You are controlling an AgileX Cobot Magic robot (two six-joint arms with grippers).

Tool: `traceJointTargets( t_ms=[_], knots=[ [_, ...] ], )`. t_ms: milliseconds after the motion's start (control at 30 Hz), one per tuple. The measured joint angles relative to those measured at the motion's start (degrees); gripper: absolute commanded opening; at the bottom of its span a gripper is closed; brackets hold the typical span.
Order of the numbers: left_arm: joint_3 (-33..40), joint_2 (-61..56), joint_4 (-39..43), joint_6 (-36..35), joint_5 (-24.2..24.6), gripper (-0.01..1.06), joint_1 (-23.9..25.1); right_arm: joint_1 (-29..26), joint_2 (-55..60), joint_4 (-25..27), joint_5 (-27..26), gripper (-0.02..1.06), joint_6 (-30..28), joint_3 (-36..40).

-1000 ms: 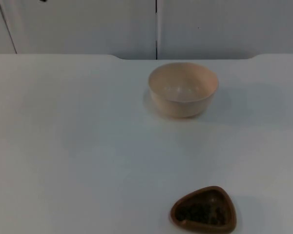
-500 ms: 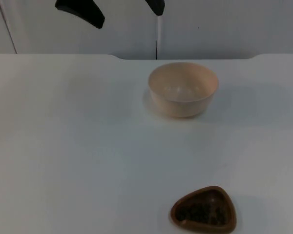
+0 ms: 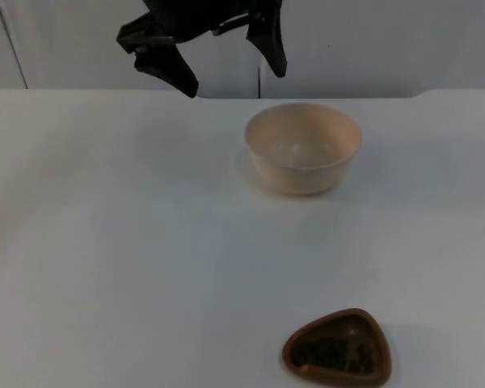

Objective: Pick up the bowl with the left hand and pour the coffee beans from the cup into the bowl with the right hand.

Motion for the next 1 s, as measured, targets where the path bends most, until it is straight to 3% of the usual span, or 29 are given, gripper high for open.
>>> traceJointTargets(
  t_ms=[467,1000],
  knots=[
    [-14.4,16.2,4.5,-9.5,0.8,1.01,-0.1,0.0,0.0,0.0,0.0,1.05,0.0,0.0],
    [-15.0,21.8,1.6,-10.3,-0.3,1.0,1.7,0.0,0.0,0.0,0.0,1.05,0.0,0.0]
  ],
)
